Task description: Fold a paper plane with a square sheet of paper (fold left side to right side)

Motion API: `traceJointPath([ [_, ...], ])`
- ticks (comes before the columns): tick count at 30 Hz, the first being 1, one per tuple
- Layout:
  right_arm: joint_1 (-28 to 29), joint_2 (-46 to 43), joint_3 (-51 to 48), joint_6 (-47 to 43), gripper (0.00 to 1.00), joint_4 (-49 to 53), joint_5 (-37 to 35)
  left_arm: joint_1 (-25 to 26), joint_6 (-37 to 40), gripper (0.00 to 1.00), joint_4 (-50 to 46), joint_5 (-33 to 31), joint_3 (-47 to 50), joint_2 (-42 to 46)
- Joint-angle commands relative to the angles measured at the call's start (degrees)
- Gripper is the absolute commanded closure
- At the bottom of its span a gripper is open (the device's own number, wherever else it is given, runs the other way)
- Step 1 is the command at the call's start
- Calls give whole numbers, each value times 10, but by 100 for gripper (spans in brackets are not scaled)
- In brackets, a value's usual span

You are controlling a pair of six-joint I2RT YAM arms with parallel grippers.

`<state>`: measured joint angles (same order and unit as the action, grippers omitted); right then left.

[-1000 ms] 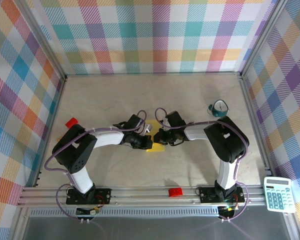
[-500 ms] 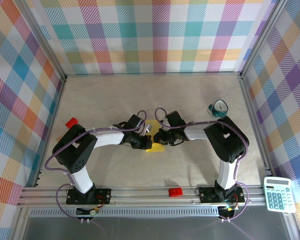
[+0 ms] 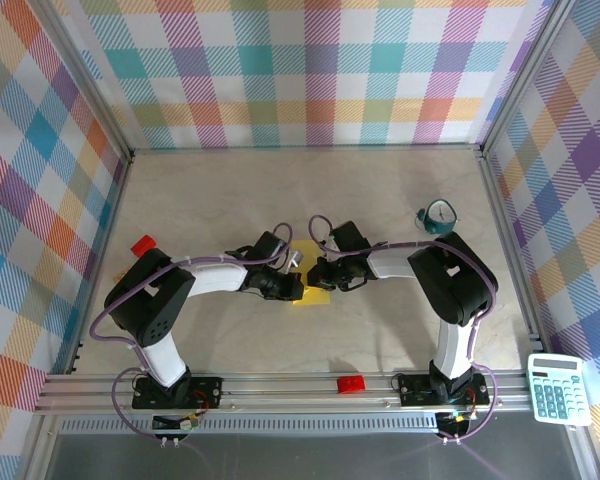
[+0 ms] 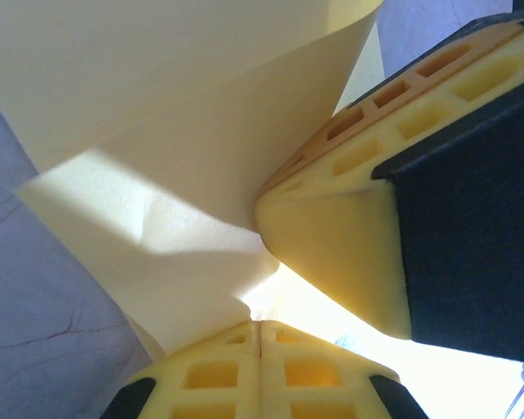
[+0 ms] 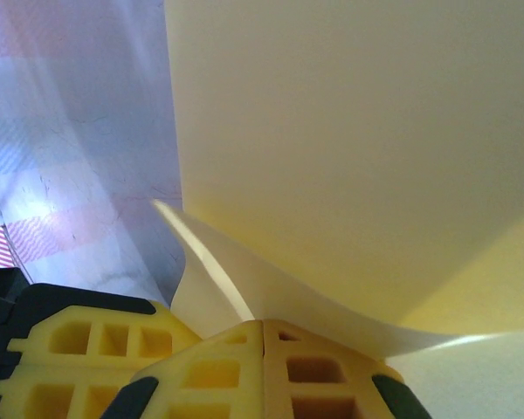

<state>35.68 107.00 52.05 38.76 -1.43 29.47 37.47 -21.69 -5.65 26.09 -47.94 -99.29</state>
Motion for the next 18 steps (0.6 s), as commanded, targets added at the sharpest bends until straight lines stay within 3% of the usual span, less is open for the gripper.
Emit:
traceJointPath([
  [1,3,-7,8,-8,100,30,8,4,-4,100,-20,-11,28,-8],
  [11,10,-41,-19,8,100,-23,10,5,-5,100,-10,-12,38,-8],
  [18,18,-18,-15,19,100,-41,12,5,-2,100,-11,-12,36,-11],
])
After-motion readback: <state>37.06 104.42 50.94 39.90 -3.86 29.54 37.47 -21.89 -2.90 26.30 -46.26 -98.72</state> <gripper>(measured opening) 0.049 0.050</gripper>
